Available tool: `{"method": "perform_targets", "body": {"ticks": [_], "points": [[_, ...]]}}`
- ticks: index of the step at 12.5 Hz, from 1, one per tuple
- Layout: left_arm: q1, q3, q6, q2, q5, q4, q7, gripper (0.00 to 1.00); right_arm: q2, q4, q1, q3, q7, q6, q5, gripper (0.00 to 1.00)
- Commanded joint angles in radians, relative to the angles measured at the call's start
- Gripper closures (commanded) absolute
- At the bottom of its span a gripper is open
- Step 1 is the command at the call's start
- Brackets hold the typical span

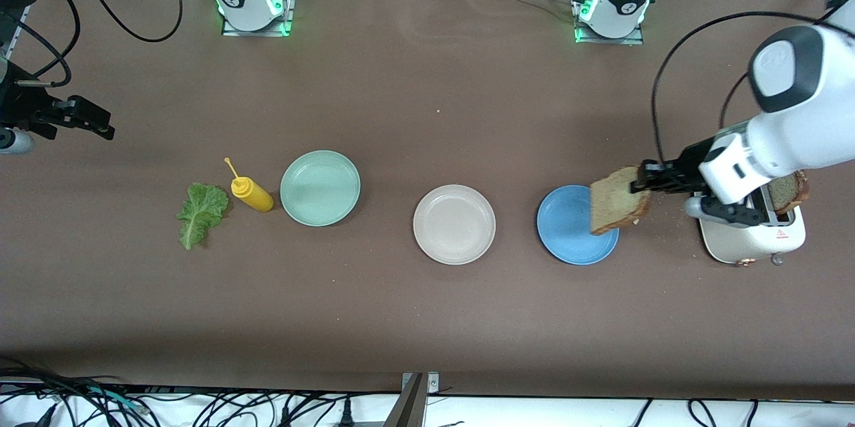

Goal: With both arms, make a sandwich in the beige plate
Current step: 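Lift the bread slice out and carry it over the beige plate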

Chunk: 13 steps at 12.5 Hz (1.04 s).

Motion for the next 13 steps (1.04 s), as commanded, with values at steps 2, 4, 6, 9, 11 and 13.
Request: {"method": "perform_targets", "body": {"ticks": [2,4,6,9,11,13], "points": [[-0.115,0.003,0.166,0.106,-0.14,0.04,-0.009,1.0,0.001,0.005,-0.001,0.002,0.007,0.003,0.001,0.0],[-0.169,0.003,0.251,0.169,-0.227,0.041,-0.003,1.0,0.001,0.005,-0.001,0.002,0.007,0.003,0.001,0.0],[-0.226,0.003,0.352,0.221,-0.278,0.041,0.009,1.0,0.008,0.005,-0.001,0.002,0.007,0.003,-0.002,0.0],[-0.284,0.003,0.405,0.321,-0.346,0.105,0.011,1.0,0.007,0.005,-0.001,0.002,0.007,0.003,-0.002,0.0],[-0.318,0.003,0.41,0.356,-0.39,0.112,0.013,1.0,0.008,0.005,-0.001,0.002,0.007,0.004,-0.002,0.0],[-0.349,0.003,0.41,0.378,-0.396,0.11,0.014,1.0,0.008,0.005,-0.001,0.002,0.007,0.004,-0.002,0.0]]}}
